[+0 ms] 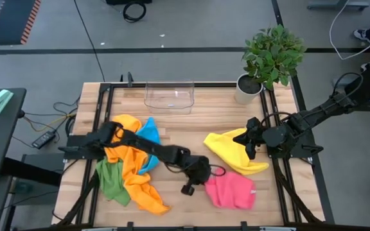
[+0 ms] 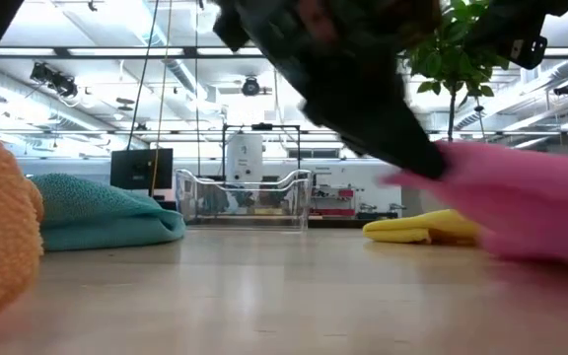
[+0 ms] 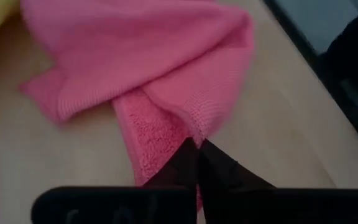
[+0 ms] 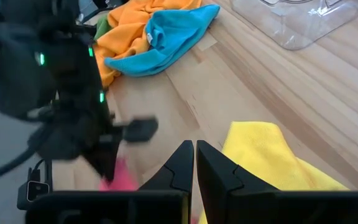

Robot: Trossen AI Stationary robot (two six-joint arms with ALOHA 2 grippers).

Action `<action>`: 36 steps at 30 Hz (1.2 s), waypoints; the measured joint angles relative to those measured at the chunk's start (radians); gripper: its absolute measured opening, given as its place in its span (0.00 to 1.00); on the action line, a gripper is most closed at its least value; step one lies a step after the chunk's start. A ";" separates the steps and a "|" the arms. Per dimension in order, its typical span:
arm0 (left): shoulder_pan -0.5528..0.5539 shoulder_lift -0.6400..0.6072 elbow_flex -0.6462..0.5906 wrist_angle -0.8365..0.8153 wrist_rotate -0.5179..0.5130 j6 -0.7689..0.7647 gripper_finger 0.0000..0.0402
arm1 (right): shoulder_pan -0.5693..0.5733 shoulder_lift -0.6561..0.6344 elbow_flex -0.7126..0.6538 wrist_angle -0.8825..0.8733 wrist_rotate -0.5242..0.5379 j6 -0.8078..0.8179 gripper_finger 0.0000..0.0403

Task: Fold microfiber towels
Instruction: Move the microfiber towels to the left of the table

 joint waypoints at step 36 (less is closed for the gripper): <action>-0.353 -1.090 -0.895 -0.414 -0.421 -0.823 0.15 | -0.096 0.235 0.000 0.107 -0.026 0.124 0.07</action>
